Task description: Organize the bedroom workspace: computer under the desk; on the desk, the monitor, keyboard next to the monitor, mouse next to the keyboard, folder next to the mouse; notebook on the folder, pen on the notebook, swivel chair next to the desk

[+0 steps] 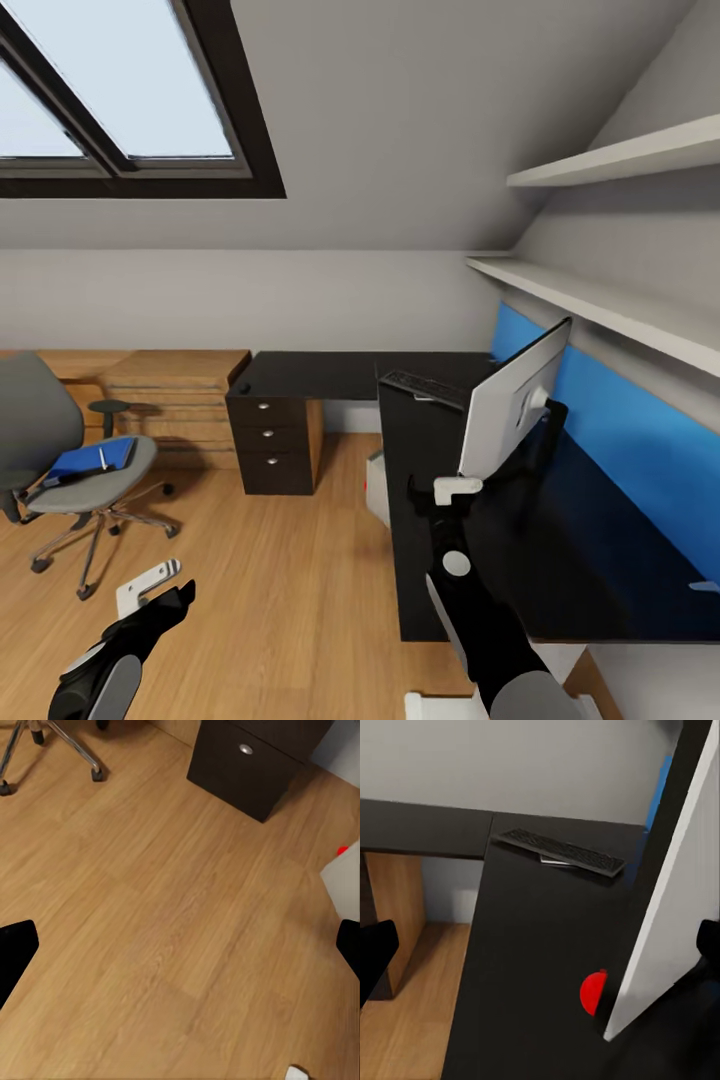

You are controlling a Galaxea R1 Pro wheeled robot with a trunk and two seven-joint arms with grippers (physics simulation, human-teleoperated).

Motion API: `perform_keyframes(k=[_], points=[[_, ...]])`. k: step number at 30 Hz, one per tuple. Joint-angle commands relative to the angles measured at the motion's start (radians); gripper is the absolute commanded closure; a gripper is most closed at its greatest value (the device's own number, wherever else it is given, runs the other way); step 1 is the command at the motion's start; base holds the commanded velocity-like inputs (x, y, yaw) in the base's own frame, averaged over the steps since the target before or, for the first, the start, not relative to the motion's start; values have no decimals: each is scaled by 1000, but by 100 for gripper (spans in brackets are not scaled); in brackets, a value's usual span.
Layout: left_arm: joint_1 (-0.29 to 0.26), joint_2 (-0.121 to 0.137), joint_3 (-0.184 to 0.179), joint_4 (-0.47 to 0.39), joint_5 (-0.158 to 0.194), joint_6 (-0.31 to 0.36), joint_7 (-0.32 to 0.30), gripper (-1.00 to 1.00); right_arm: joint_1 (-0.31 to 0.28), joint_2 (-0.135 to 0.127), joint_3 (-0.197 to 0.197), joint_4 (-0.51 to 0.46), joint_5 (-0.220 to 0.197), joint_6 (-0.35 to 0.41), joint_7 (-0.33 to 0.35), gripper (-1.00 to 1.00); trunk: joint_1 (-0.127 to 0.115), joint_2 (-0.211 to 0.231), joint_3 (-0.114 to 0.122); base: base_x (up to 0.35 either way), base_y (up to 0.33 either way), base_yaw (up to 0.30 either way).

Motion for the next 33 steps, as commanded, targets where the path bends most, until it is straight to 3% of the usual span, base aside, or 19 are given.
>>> perform_keyframes(k=[1,5,17,26,33], points=[[-1,1,-1,-1,11,3,8,-100,-1,0,1,1,7,-2,-7,-100,1,-2,-2,203,49,0],[-1,0,-2,1,11,3,8,-100,-1,0,1,2,7,-8,-16,-100,1,-2,-2,96,23,0],[-1,-1,-3,1,12,3,8,-100,-1,0,0,6,5,-121,-204,-100,1,-2,-2,8,2,0],[-1,-1,-3,1,11,3,9,-100,-1,-6,0,6,0,-132,-233,-100,1,-2,-2,17,0,0],[-1,-1,-3,1,10,3,9,-100,-1,-7,-3,6,-1,-132,-236,-100,1,-2,-2,203,0,0]])
